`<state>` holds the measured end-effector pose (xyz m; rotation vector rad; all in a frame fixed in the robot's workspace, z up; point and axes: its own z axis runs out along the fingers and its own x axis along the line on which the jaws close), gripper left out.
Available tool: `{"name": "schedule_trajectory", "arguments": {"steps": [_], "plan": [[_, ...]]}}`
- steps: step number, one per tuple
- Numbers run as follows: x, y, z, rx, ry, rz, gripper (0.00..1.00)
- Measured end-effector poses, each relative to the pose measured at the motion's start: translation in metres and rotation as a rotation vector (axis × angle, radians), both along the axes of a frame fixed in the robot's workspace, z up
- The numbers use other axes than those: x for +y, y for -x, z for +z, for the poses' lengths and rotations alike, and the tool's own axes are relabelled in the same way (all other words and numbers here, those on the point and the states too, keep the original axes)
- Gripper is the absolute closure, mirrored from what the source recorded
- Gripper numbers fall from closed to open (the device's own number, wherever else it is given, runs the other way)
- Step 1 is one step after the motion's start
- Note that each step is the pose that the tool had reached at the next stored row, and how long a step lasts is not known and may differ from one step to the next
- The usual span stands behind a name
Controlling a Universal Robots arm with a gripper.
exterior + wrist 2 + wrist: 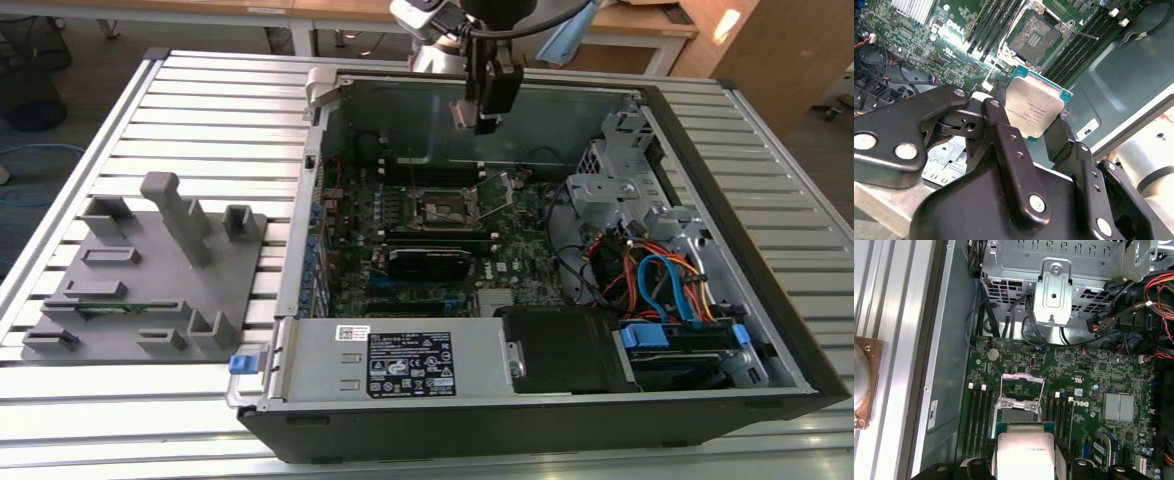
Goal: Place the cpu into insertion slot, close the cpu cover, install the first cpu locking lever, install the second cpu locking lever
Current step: 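Place the cpu into insertion slot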
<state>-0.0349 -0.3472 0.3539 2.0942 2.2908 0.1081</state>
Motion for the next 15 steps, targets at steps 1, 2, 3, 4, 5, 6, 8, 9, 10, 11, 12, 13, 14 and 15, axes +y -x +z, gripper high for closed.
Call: {"name": "schedule_trajectory", "arguments": {"steps": [1, 2, 3, 4, 5, 6, 8, 9, 10, 11, 12, 13, 14, 15], "plan": [[0.0, 0.0, -0.0003, 0.0013, 0.0, -0.002, 0.46], [0.0, 0.0, -0.0005, 0.0028, -0.0001, -0.002, 0.46], [0.0, 0.0, -0.0007, 0.0041, 0.0001, -0.003, 0.46], [0.0, 0.0, -0.0007, 0.0042, 0.0001, -0.003, 0.46], [-0.0001, 0.0, -0.0007, 0.0043, 0.0002, -0.003, 0.46], [0.0, 0.0, -0.0021, 0.0046, -0.0001, -0.003, 0.46], [0.0, 0.0, -0.0042, 0.0045, -0.0001, -0.003, 0.46], [0.0, 0.0, -0.0043, 0.0046, 0.0, -0.003, 0.46], [0.0, 0.0, -0.0044, 0.0046, -0.0001, -0.003, 0.46], [0.0, 0.0, -0.0044, 0.0046, 0.0, -0.003, 0.46], [0.0, 0.0, -0.0046, 0.0046, -0.0001, -0.003, 0.46], [0.0, 0.0, -0.0047, 0.0046, -0.0001, -0.003, 0.46], [0.0, 0.0, -0.0049, 0.0045, -0.0001, -0.003, 0.46], [0.0, 0.0, -0.0052, 0.0045, -0.0002, -0.004, 0.46]]}}
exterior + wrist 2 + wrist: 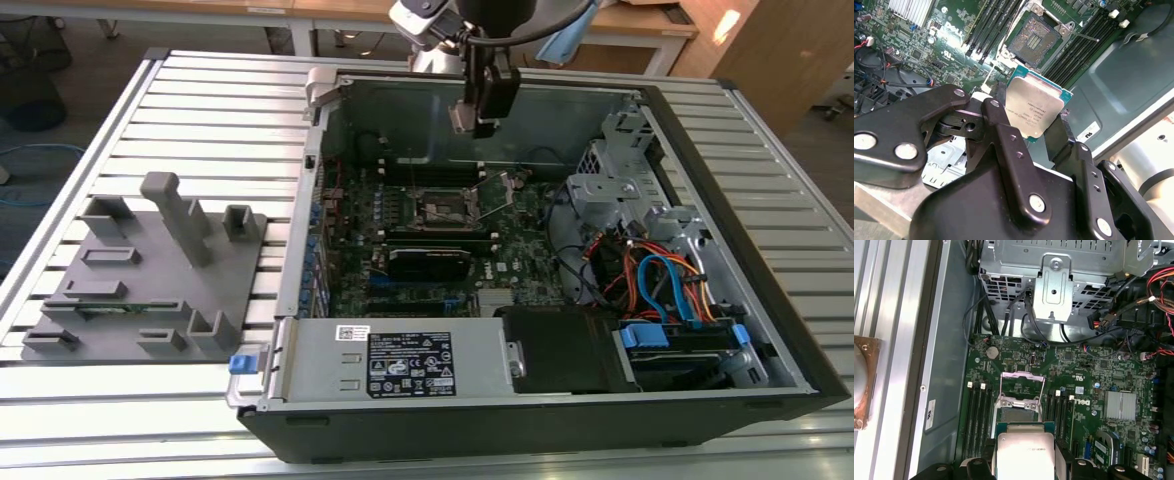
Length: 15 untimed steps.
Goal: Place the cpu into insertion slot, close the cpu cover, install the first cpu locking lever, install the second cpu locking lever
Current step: 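Place the cpu into insertion slot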
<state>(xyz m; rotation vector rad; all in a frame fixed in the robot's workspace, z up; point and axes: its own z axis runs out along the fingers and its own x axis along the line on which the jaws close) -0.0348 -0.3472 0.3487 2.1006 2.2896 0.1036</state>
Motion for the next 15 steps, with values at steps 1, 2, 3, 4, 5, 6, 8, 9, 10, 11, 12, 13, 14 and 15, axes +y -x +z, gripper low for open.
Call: {"name": "schedule_trajectory", "arguments": {"steps": [1, 2, 3, 4, 5, 6, 8, 9, 10, 11, 12, 13, 14, 15], "plan": [[0.0, 0.0, -0.0004, 0.0, 0.0, -0.001, 0.46], [0.0, 0.0, -0.0008, 0.0002, 0.0001, -0.002, 0.46], [0.0, 0.0, -0.0014, 0.0002, 0.0, -0.003, 0.46], [0.0, 0.0, -0.0023, 0.0003, 0.0001, -0.006, 0.46], [0.0, 0.0, -0.0032, 0.0004, 0.0002, -0.009, 0.46], [0.0, 0.0, -0.0041, 0.0004, 0.0002, -0.013, 0.46], [0.0, 0.0001, -0.006, 0.0005, 0.0007, -0.021, 0.46], [0.0, 0.0001, -0.0072, 0.0005, 0.0008, -0.027, 0.46], [0.0, 0.0001, -0.0082, 0.0006, 0.0007, -0.033, 0.46], [0.0, 0.0002, -0.0092, 0.0009, 0.0008, -0.039, 0.46], [0.0, 0.0001, -0.0099, 0.0014, 0.0008, -0.044, 0.46], [0.0, 0.0001, -0.0104, 0.0018, 0.0009, -0.048, 0.46], [0.0, 0.0002, -0.0106, 0.002, 0.001, -0.049, 0.46], [0.0, 0.0002, -0.0107, 0.0021, 0.0011, -0.05, 0.46]]}}
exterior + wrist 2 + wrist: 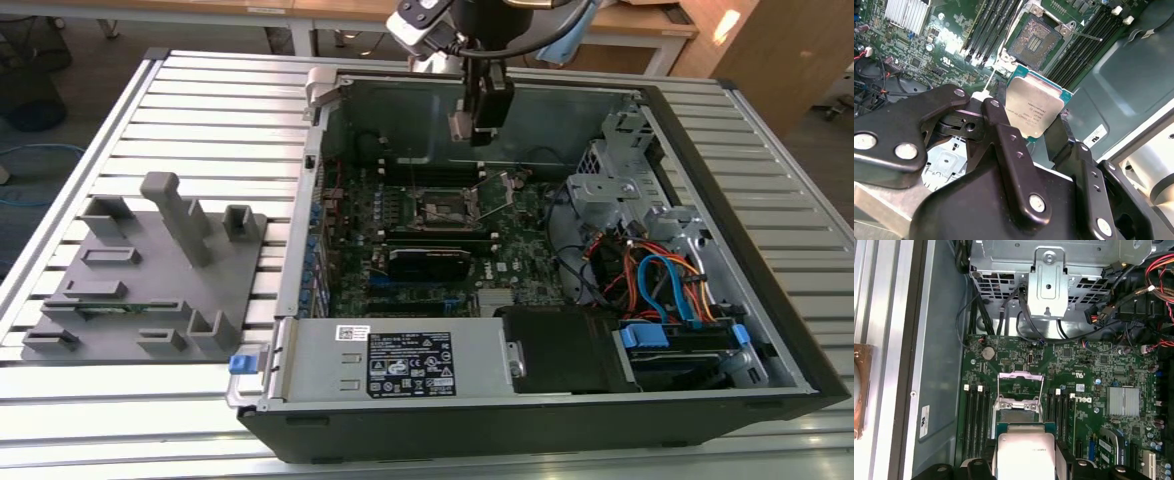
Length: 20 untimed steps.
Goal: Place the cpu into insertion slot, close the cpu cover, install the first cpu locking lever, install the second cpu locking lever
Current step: 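Place the cpu into insertion slot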
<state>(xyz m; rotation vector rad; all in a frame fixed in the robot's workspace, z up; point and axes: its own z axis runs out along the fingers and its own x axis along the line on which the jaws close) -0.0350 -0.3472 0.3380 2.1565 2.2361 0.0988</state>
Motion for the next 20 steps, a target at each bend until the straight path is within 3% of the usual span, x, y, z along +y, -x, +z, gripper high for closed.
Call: {"name": "schedule_trajectory", "arguments": {"steps": [1, 3, 12, 20], "plan": [[0.0, 0.0, -0.0001, 0.0, -0.0001, 0.0, 0.46], [0.0, 0.0, -0.0068, -0.0001, -0.0003, 0.0, 0.46], [0.0, 0.0, -0.0082, -0.0002, -0.0004, 0.0, 0.46], [0.0, 0.0003, -0.0158, -0.0001, -0.0003, -0.002, 0.46]]}}
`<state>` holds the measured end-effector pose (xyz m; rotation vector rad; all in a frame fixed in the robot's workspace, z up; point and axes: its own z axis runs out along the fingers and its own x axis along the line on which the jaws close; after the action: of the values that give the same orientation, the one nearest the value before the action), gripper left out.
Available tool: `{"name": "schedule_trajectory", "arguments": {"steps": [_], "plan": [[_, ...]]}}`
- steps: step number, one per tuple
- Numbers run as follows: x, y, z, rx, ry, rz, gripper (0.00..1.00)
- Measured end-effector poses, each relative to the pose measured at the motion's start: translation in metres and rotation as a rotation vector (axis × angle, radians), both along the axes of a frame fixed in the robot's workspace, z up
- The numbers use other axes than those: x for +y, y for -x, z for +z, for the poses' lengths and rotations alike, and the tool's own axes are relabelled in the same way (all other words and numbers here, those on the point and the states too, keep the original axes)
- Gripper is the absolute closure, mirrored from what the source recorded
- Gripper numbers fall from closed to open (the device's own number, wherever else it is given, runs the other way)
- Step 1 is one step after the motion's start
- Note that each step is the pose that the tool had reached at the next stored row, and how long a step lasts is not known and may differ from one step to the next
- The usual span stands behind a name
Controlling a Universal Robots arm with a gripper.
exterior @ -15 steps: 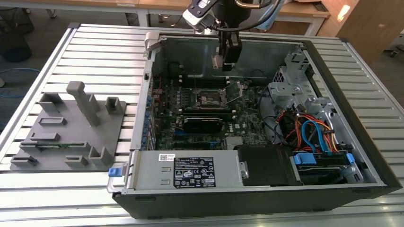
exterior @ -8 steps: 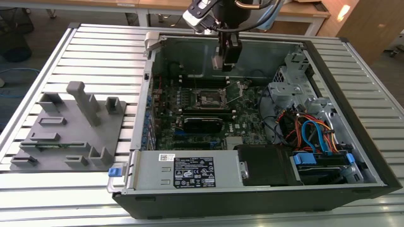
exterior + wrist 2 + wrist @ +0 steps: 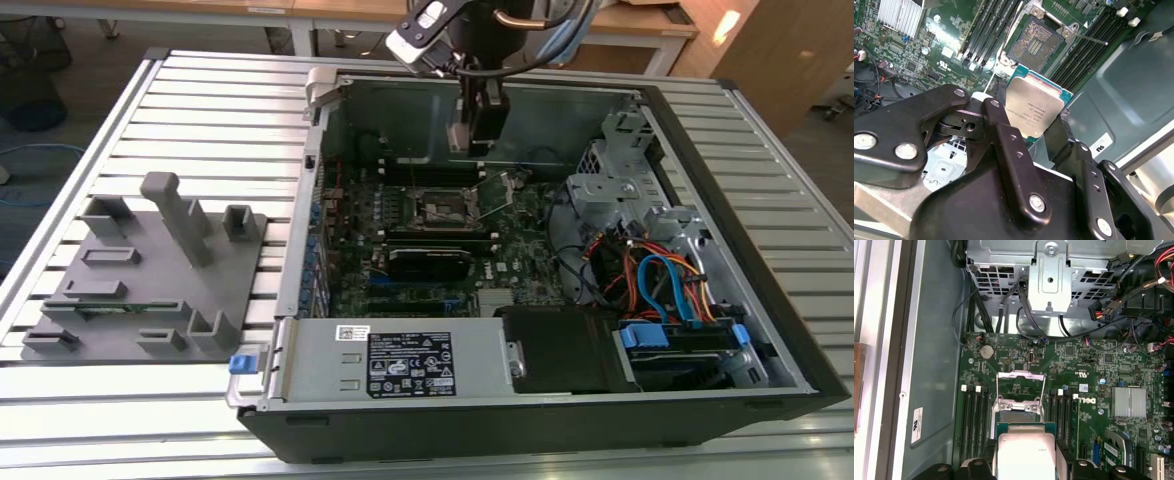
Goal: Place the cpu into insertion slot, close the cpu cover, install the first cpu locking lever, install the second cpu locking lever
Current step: 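Place the cpu into insertion slot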
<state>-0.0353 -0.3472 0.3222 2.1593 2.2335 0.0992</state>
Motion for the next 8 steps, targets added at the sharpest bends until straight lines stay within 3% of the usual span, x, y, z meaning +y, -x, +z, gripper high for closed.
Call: {"name": "schedule_trajectory", "arguments": {"steps": [8], "plan": [[0.0, 0.0, -0.0022, 0.0, 0.0, 0.0, 0.46]]}}
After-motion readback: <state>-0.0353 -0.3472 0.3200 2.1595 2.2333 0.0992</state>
